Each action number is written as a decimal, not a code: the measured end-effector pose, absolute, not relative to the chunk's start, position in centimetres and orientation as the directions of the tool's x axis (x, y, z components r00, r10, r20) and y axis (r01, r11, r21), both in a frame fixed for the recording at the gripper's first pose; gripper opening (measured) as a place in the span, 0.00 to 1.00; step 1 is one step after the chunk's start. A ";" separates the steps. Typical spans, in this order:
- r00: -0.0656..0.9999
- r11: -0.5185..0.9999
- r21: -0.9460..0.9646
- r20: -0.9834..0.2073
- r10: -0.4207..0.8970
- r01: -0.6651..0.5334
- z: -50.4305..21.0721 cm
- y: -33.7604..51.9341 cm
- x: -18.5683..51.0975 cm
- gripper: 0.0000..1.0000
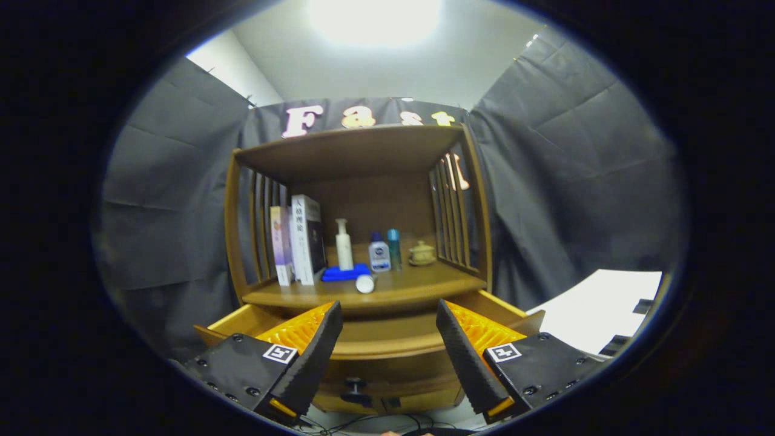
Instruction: Pull open the drawer, take out the items inside it, and place them on the countertop above the cabinet.
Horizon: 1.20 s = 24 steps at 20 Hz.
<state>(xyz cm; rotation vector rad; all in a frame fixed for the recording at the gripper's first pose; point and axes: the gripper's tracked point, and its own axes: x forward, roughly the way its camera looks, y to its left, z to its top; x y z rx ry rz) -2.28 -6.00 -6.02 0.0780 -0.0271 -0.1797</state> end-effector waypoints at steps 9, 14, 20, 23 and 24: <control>0.990 0.996 0.041 -0.117 -0.075 0.081 -12.1 -3.8 -1.8 0.98; 0.980 0.996 0.055 -0.186 -0.064 0.076 -15.6 -3.1 0.0 0.98; 0.969 0.995 0.049 -0.236 -0.076 0.090 -17.8 -2.4 1.7 0.98; 0.960 0.996 0.021 -0.269 -0.078 0.087 -19.4 -2.0 1.6 0.98; 0.963 0.996 0.022 -0.257 -0.083 0.091 -19.2 -2.0 1.6 0.98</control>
